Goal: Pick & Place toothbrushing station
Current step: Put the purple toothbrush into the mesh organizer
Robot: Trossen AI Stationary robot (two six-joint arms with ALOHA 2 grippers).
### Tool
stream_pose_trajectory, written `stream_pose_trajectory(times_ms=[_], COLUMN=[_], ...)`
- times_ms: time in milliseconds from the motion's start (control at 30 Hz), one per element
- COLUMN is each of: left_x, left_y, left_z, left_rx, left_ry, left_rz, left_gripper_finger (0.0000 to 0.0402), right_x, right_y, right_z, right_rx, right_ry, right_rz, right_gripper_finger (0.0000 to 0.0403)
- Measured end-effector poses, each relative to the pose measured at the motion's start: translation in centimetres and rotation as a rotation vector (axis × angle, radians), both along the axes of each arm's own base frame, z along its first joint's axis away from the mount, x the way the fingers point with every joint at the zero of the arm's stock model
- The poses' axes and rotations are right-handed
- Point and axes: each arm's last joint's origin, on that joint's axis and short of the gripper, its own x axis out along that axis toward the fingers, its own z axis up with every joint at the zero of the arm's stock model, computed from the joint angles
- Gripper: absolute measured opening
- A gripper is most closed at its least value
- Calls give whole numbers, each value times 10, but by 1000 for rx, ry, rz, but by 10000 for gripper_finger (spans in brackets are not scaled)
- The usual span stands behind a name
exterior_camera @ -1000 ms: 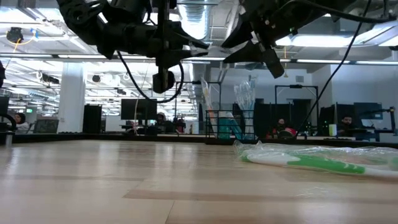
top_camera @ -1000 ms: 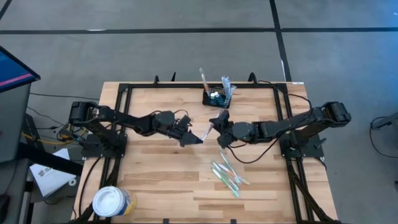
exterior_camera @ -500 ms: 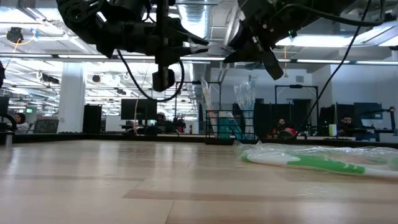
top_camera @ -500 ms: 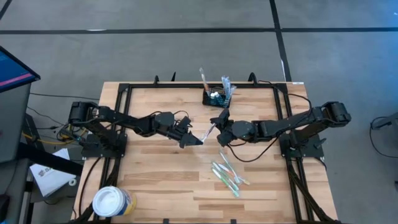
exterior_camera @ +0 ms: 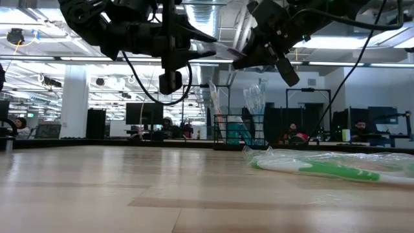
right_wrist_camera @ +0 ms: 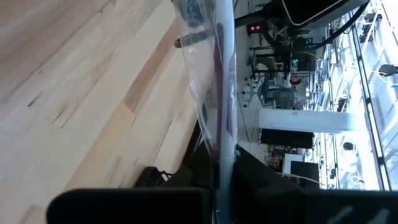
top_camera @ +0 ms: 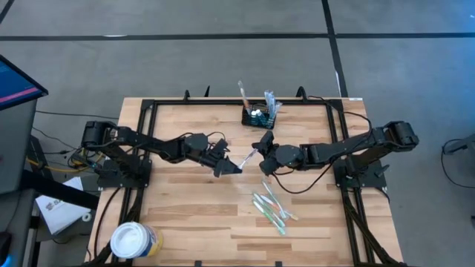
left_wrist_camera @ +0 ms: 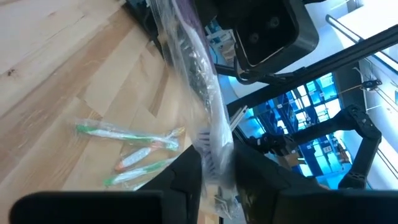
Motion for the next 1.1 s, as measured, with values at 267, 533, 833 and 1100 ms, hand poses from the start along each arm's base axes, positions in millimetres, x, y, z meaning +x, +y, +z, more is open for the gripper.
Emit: stream_pose_trajectory(times_ms=[267,533,833,1100], left_x=[-2,-12,-21,-29], left_y=[0,0,0,-1], left_z=[4,29,48,62], left_rx=[80,206,309,483], left_ry=[-39,-159,-260,-360], left_rz=[-52,-69,-75,-86], left_gripper_finger=[116,164,184,173], right_x=[0,0,0,0], right_y=[0,4,3,3], right_z=[0,3,2,3], right_rx=[9,12,1,67], right_ry=[-7,-21,-13,-69], right_rz=[8,18,10,-32], right_gripper_finger=[12,12,11,11])
